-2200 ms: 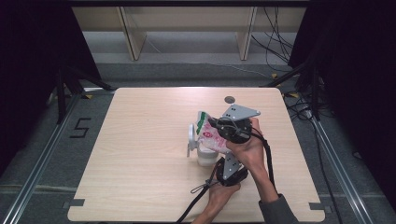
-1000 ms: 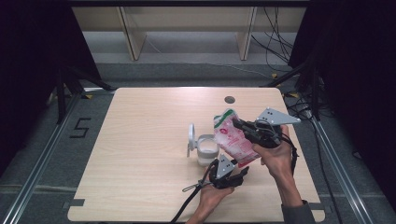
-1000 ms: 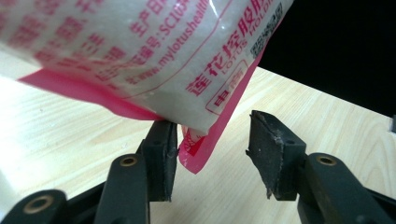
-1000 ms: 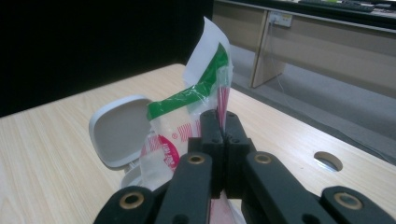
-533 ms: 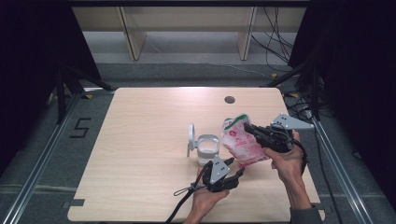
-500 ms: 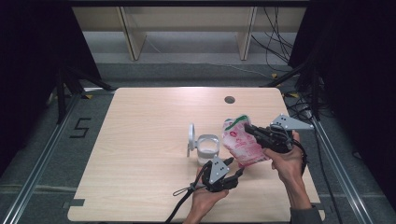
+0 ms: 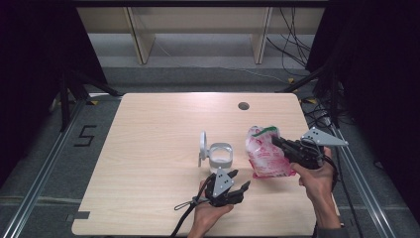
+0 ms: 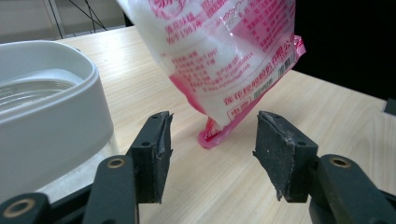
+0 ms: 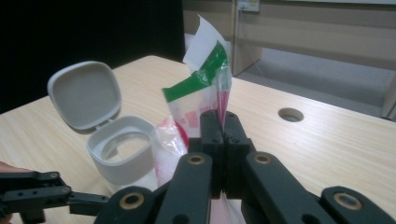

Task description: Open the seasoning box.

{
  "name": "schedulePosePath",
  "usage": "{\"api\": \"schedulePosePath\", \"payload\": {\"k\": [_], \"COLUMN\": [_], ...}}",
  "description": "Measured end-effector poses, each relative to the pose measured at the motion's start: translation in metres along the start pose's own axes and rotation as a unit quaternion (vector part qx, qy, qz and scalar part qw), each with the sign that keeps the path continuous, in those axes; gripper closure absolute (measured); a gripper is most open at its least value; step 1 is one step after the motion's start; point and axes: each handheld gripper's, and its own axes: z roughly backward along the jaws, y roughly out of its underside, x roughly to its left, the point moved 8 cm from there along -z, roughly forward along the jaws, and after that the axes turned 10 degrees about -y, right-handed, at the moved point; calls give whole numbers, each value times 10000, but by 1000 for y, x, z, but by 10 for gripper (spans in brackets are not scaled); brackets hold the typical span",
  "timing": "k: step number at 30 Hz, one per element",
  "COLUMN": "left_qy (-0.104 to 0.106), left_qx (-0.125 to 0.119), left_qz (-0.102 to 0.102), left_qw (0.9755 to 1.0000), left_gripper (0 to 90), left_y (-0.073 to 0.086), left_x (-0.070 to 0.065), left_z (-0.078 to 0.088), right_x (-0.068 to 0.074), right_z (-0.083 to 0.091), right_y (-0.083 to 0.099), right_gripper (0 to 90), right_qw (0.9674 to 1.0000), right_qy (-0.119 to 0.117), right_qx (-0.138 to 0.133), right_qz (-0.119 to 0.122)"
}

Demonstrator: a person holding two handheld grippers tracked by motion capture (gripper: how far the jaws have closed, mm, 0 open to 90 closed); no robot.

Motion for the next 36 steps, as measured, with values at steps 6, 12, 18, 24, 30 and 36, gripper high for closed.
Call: {"api": "schedulePosePath", "payload": {"k": [6, 12, 18, 24, 30, 36], "left_qy": [22, -9, -67, -84, -98, -99], "left_qx": [64, 37, 93, 227, 270, 321], "left_qz": [-28, -103, -34, -36, 13, -22], "left_qw": [10000, 9999, 9999, 9997, 9996, 9994], "left_gripper": [419, 399, 402, 381, 374, 373], "left_y": [3, 4, 7, 12, 17, 18], "left_x": [1, 7, 11, 16, 20, 21], "left_z": [4, 10, 17, 20, 22, 23], "right_x": [-6, -11, -19, -29, -34, -41], "right_z": [6, 13, 17, 19, 20, 17], "right_y": [5, 11, 22, 34, 40, 51], "right_gripper": [900, 900, 900, 900, 900, 900], "right_qw": [9998, 9994, 9984, 9963, 9951, 9923], "right_qy": [166, 333, 501, 753, 842, 978], "right_qx": [-67, 60, 168, 376, 490, 767], "right_qz": [63, 12, -186, -191, -171, -21]}}
